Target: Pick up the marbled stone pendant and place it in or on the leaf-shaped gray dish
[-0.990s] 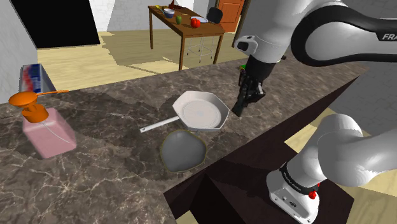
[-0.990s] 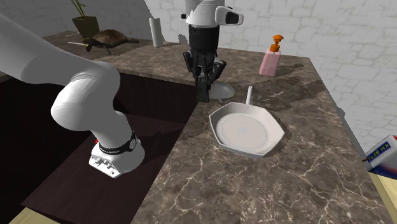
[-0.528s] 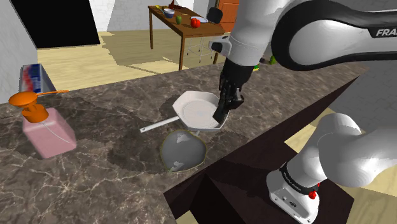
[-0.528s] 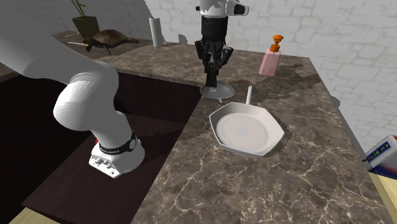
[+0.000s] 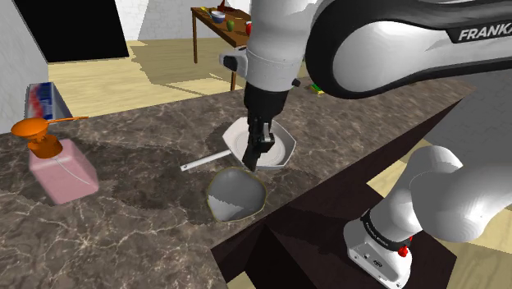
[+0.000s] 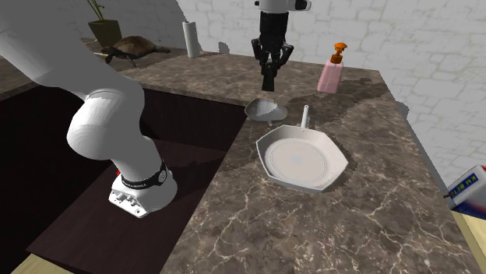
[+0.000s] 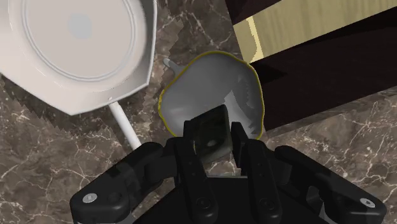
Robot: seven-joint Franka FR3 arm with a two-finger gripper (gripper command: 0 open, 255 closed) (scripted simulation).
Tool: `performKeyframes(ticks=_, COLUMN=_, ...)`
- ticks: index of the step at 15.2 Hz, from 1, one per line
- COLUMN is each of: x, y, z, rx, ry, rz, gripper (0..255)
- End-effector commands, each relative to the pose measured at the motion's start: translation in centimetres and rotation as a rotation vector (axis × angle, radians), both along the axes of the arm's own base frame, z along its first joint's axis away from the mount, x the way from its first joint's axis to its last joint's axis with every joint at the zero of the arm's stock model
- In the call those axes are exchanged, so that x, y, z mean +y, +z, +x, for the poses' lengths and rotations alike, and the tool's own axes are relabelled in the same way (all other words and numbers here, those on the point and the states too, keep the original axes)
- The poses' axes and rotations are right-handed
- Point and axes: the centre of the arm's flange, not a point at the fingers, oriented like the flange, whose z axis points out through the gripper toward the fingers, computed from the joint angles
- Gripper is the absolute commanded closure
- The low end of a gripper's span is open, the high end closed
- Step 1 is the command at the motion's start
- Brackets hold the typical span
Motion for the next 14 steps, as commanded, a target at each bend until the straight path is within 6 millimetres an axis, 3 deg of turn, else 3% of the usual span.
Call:
performKeyframes(ticks=1, x=2.3, y=0.1, z=-0.1, rx=0.001, ry=-0.001, rz=0.001, gripper=255)
performKeyframes(ticks=14, x=2.3, y=-6.8, z=-0.1, rx=0.001, ry=-0.001, rz=0.001, gripper=255)
